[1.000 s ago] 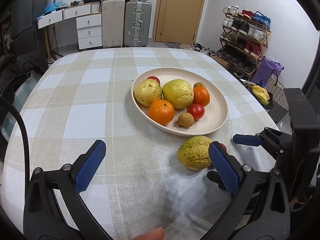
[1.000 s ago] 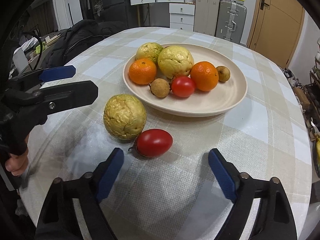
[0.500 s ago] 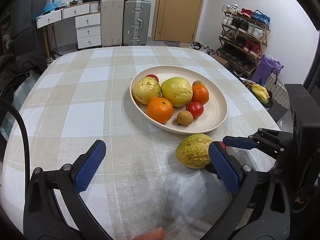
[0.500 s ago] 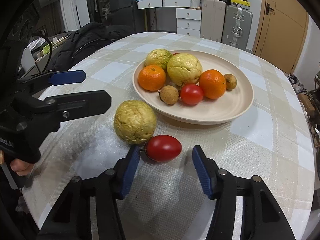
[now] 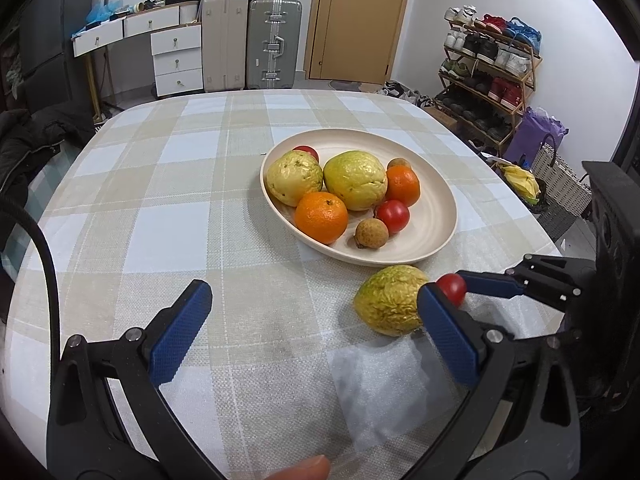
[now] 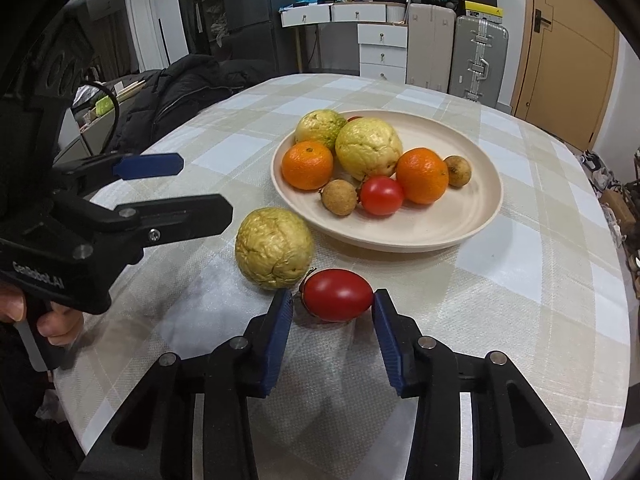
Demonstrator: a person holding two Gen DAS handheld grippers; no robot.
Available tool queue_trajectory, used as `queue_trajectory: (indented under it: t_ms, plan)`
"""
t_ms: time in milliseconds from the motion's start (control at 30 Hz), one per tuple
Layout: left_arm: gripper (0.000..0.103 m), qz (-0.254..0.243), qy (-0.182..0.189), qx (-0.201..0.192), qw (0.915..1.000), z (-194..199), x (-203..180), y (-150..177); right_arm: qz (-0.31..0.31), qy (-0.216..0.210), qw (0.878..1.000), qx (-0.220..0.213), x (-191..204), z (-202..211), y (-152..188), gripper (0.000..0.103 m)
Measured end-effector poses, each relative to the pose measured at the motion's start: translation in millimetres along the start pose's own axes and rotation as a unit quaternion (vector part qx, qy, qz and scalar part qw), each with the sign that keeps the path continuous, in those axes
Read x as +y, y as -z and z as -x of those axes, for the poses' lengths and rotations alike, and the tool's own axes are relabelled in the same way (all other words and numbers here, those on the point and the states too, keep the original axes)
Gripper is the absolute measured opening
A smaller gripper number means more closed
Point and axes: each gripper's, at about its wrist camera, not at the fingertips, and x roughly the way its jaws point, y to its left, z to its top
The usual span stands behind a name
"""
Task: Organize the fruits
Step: 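Close the right tool on the red tomato while the left tool grasps the guava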
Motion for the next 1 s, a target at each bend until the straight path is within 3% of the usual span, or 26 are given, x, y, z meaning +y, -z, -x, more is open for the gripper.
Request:
queue_trajectory:
  t_ms: [667, 900, 1000]
  plan:
    - [0.102, -0.03, 0.016, 0.046, 0.9984, -26.2, -22.4, 14.0, -0.061, 0.01, 0.998, -0.033, -41.4, 27.0, 1.5, 0.042]
    - [0.102, -0.015, 0.032, 0.051, 0.998, -34.6, -24.4, 12.9, -0.064, 0.012, 0.997, -0.038, -43.2, 29.6, 1.5, 0.042]
    - [0.093, -0.011, 0.045, 0.056, 0.9973, -40.3, -27.0, 11.4, -0.064, 0.012, 0.997, -0.039, -43.5, 30.9, 2.1, 0.042]
